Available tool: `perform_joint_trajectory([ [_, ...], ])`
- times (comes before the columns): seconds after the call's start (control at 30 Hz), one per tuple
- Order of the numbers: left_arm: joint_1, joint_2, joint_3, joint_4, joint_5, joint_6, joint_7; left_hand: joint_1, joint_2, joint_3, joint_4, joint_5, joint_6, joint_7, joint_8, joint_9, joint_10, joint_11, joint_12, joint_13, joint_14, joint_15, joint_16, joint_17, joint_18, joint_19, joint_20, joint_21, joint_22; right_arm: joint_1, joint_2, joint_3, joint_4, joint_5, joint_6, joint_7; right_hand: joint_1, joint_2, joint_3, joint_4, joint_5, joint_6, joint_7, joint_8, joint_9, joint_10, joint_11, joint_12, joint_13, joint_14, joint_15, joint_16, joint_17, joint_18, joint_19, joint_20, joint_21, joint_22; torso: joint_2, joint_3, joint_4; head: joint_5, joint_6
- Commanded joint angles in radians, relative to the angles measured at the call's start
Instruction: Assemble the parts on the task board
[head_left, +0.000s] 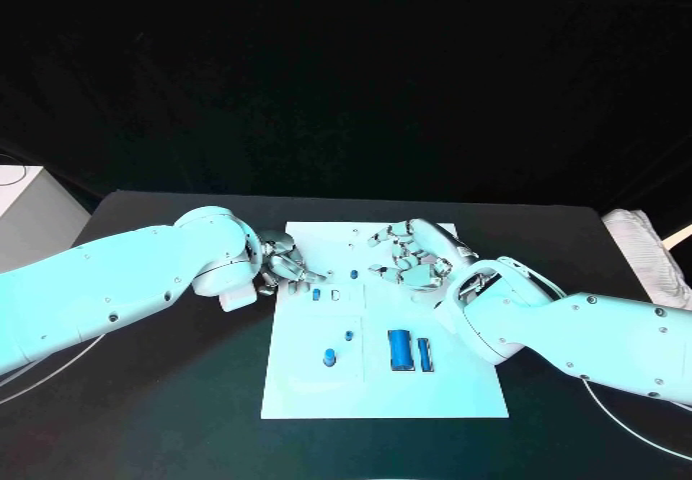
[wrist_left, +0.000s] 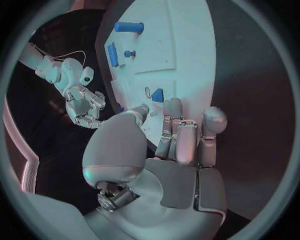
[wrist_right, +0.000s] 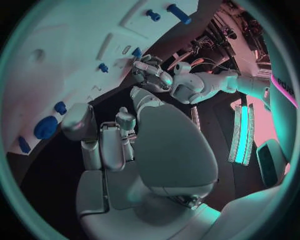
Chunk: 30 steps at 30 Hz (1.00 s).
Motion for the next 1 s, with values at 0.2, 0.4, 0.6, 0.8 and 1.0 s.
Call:
perform_joint_trajectory([
  [0.2, -0.001, 0.023, -0.005, -0.012, -0.047, 0.066, -0.030, -0.005, 0.005, -0.005, -0.002, 0.001, 0.000, -0.008, 0.009, 0.010, 0.013, -0.009, 0.013, 0.007, 0.012, -0.004, 0.011, 0.014, -0.012, 0.015, -0.002, 0.013, 0.015, 0.000, -0.002, 0.000, 0.000, 0.065, -0.056, 0.077, 0.003, -0.010, 0.016, 0.000, 0.009, -0.011, 0.001, 0.009, 0.002, -0.019, -0.009, -0.013, -0.020, 0.008, -0.008, -0.006, -0.004, 0.015, -0.003, -0.002, -0.010, -0.006, -0.001, -0.0012, -0.0012, -0.001, -0.007],
  [0.4, 0.000, 0.028, -0.006, -0.013, -0.048, 0.085, -0.032, 0.011, 0.008, 0.004, -0.003, 0.001, 0.004, -0.016, 0.023, 0.026, 0.022, -0.016, 0.025, 0.015, 0.021, -0.010, 0.020, 0.034, -0.017, 0.031, -0.006, 0.028, 0.040, 0.000, -0.004, 0.000, -0.001, 0.067, -0.051, 0.073, 0.003, -0.010, 0.017, 0.000, 0.009, -0.013, 0.001, 0.009, 0.002, -0.019, -0.009, -0.013, -0.021, 0.008, -0.008, -0.007, -0.005, 0.015, -0.003, -0.002, -0.012, -0.007, -0.001, -0.0011, 0.0009, -0.002, -0.010],
  [0.6, 0.001, 0.034, -0.007, -0.011, -0.052, 0.103, -0.033, 0.025, 0.004, 0.016, -0.004, 0.001, 0.005, -0.020, 0.031, 0.036, 0.026, -0.020, 0.032, 0.019, 0.027, -0.014, 0.027, 0.050, -0.020, 0.041, -0.009, 0.038, 0.056, 0.000, -0.005, 0.000, -0.002, 0.066, -0.044, 0.069, 0.002, -0.011, 0.023, -0.001, 0.015, -0.017, 0.001, 0.011, 0.002, -0.017, -0.009, -0.014, -0.025, 0.009, -0.008, -0.009, -0.006, 0.015, -0.002, -0.002, -0.015, -0.009, -0.001, -0.0021, 0.0023, -0.003, -0.011],
  [0.8, 0.001, 0.041, -0.008, -0.010, -0.054, 0.114, -0.034, 0.039, 0.000, 0.028, -0.005, 0.001, 0.009, -0.025, 0.038, 0.045, 0.032, -0.025, 0.037, 0.023, 0.032, -0.018, 0.033, 0.063, -0.021, 0.047, -0.012, 0.044, 0.065, 0.000, -0.005, 0.000, -0.005, 0.066, -0.037, 0.063, 0.000, -0.012, 0.026, 0.000, 0.018, -0.018, 0.002, 0.012, 0.002, -0.017, -0.009, -0.015, -0.028, 0.007, -0.008, -0.013, -0.013, 0.016, -0.002, -0.002, -0.020, -0.013, -0.001, -0.0020, 0.0005, 0.000, -0.016],
  [1.0, 0.001, 0.043, -0.009, -0.010, -0.054, 0.120, -0.034, 0.053, -0.005, 0.040, -0.006, 0.001, 0.010, -0.029, 0.043, 0.052, 0.036, -0.028, 0.040, 0.026, 0.035, -0.021, 0.035, 0.070, -0.023, 0.051, -0.015, 0.048, 0.073, 0.000, -0.005, 0.000, -0.008, 0.065, -0.032, 0.059, -0.001, -0.012, 0.028, 0.000, 0.020, -0.020, 0.002, 0.013, 0.002, -0.015, -0.009, -0.014, -0.029, 0.008, -0.008, -0.013, -0.013, 0.016, -0.001, -0.002, -0.020, -0.013, -0.002, -0.0020, 0.0014, 0.000, -0.017],
])
